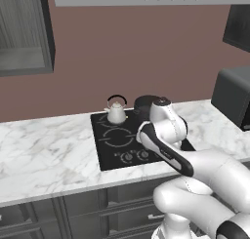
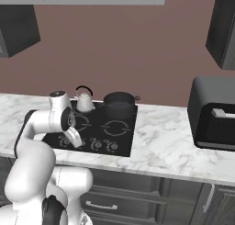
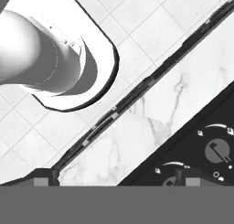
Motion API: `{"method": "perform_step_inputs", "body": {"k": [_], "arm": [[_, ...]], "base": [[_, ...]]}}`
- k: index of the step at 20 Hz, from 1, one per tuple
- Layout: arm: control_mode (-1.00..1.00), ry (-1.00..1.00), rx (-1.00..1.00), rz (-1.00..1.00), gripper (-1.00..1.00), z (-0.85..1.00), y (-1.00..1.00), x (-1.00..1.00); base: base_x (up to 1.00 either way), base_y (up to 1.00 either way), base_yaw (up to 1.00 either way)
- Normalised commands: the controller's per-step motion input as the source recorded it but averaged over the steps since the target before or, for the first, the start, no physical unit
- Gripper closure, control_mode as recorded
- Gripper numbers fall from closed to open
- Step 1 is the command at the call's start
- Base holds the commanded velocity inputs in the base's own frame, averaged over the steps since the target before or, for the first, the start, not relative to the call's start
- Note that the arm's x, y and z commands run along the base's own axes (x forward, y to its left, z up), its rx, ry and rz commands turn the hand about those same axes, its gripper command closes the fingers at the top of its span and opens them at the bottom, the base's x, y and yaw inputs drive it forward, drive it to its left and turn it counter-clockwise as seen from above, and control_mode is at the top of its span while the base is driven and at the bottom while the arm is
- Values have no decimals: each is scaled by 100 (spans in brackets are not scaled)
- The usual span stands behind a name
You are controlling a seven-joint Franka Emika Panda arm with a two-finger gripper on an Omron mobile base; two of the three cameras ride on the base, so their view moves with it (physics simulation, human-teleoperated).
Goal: Pick the kettle from the cabinet and place it on a stove burner. Then pick the pot from the counter and place it on another stove burner. Finally, turn both burners on.
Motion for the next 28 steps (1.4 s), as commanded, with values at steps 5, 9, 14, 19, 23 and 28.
{"method": "perform_step_inputs", "body": {"k": [5, 9, 14, 19, 23, 28], "arm": [[-100, 1, 0, -2, -100, -16, 0, 11], [-100, 1, 0, 0, -100, -18, 1, 16], [-100, 1, 0, 0, -100, -20, 2, 20], [-100, 1, 0, 0, -100, -17, 5, 23], [-100, 1, 0, 0, -100, -12, 1, 23], [-100, 3, 0, -1, -100, -8, 0, 18]], "base": [[0, 0, 0], [0, 0, 0], [0, 0, 0], [0, 0, 0], [0, 0, 0], [0, 0, 0]]}}
